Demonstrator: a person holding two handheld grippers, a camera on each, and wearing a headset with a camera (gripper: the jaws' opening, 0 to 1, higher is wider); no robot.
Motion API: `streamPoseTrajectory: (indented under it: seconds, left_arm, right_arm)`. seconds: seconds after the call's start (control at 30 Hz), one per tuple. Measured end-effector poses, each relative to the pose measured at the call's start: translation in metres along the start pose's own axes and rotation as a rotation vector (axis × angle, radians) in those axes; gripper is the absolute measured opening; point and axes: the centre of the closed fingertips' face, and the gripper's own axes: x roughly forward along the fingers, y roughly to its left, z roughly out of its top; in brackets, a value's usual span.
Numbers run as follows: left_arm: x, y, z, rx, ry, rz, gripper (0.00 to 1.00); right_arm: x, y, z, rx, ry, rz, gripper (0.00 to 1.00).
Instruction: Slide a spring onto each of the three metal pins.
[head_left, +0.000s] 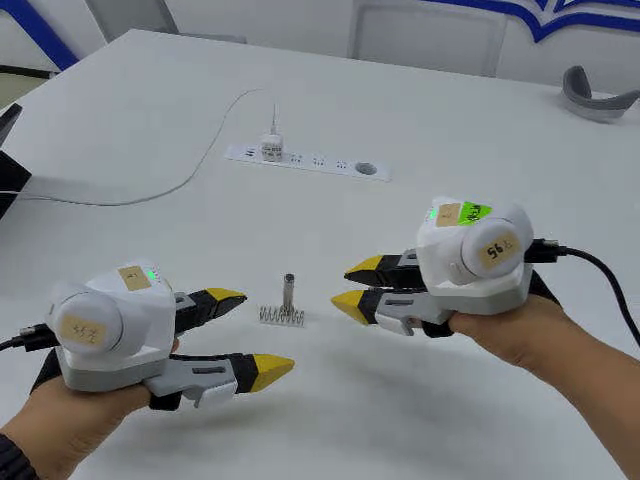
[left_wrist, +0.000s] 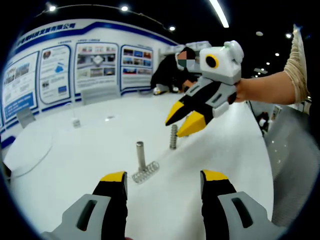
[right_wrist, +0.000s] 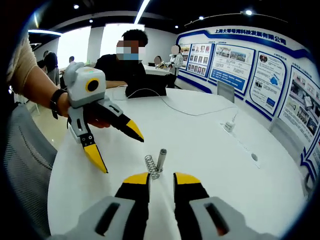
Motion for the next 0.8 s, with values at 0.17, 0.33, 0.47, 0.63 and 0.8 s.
streamPoseTrajectory:
  seconds: [0.17,0.33,0.47,0.63,0.8]
  left_arm:
    - [0.000,0.000,-0.002,-0.001,0.004,0.003,0.60]
    - [0.001,-0.002,-0.004,-0.002,0.008,-0.001,0.60]
    - [0.002,-0.002,-0.004,-0.003,0.010,-0.002,0.60]
    - [0.002,-0.001,-0.004,-0.005,0.010,-0.001,0.60]
    - [0.001,-0.001,-0.006,-0.005,0.015,-0.002,0.60]
  right_arm:
    - [0.021,0.012,-0.005,-0.039,0.047,0.014,0.19]
    - [0.036,0.016,-0.015,-0.042,0.086,0.028,0.18]
    - [0.044,0.013,-0.017,-0.025,0.101,0.021,0.17]
    - [0.052,0.011,-0.022,-0.012,0.131,0.010,0.17]
    - [0.058,0.012,-0.028,-0.013,0.161,0.016,0.17]
